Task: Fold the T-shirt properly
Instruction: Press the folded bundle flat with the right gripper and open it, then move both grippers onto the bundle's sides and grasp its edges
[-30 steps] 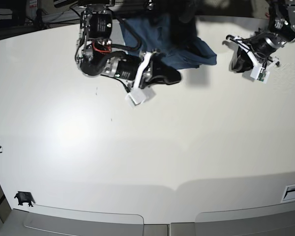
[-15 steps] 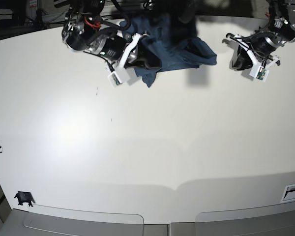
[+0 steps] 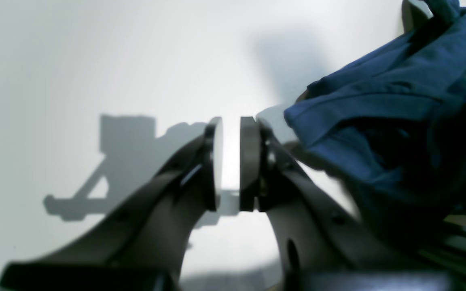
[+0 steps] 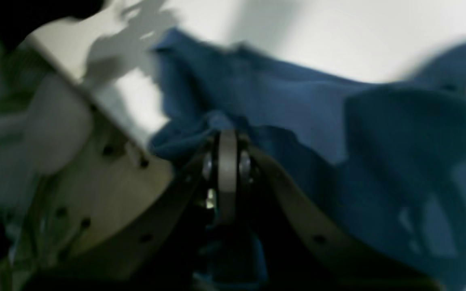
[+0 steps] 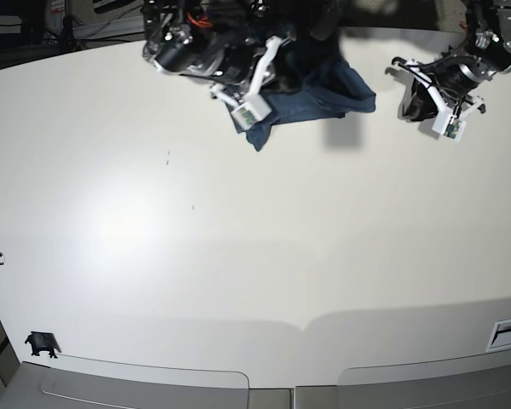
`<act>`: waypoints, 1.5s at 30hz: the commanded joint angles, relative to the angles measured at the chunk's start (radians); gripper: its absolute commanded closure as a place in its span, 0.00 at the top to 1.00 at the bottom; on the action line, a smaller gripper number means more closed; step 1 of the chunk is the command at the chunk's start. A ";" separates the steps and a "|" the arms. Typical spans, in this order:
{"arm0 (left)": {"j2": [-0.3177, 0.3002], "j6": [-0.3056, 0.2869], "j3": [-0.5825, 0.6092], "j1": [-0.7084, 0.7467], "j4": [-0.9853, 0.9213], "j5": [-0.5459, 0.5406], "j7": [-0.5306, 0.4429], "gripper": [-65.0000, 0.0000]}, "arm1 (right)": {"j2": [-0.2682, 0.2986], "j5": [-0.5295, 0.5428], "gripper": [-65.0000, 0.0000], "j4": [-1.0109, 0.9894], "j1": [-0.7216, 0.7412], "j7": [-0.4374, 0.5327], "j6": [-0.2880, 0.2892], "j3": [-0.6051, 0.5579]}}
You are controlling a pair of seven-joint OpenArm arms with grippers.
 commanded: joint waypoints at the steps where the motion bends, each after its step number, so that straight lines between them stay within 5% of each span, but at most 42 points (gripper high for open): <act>1: -0.009 0.001 -0.006 0.001 0.017 -0.015 -0.016 0.09 | -0.003 0.016 0.00 0.008 0.002 0.012 0.008 -0.031; 7: -0.009 0.001 -0.006 0.001 0.017 -0.015 -0.016 0.09 | -0.003 0.033 0.00 -0.008 0.002 0.011 0.010 -0.202; 10: -0.009 0.001 -0.006 0.001 0.017 -0.005 -0.016 0.09 | -0.003 0.089 0.00 -0.008 0.003 0.006 0.069 -0.260; 17: -0.009 0.003 -0.006 0.001 0.017 0.040 -0.016 0.09 | -0.006 0.100 0.00 -0.002 0.043 0.014 0.117 -0.290; 24: -0.010 -0.005 -0.006 0.001 0.017 0.037 -0.017 0.09 | -0.005 -0.082 0.00 0.021 0.175 0.071 0.097 -0.198; 27: -0.012 -0.066 -0.006 0.001 0.017 0.027 -0.018 0.03 | -0.005 -0.132 0.00 0.021 0.195 0.077 0.024 -0.099; 30: -0.014 -0.148 -0.006 0.004 0.017 -0.103 -0.011 0.00 | -0.003 -0.166 0.00 0.021 0.194 0.086 -0.047 0.042; 32: -0.014 -0.204 -0.006 0.019 0.017 -0.224 0.000 0.00 | 0.009 -0.117 0.00 0.021 0.194 0.079 -0.049 0.140; 37: -0.014 -0.204 0.014 0.062 0.017 -0.401 0.061 0.00 | 0.062 0.188 0.00 0.021 0.183 0.005 0.008 0.315; 42: -0.005 -0.204 0.117 0.071 0.017 -0.348 0.032 0.00 | 0.060 0.549 0.00 0.021 0.163 -0.110 0.138 0.345; 45: 0.014 -0.204 0.206 0.066 0.017 -0.200 -0.014 0.00 | 0.061 0.555 0.00 0.020 0.152 -0.128 0.138 0.291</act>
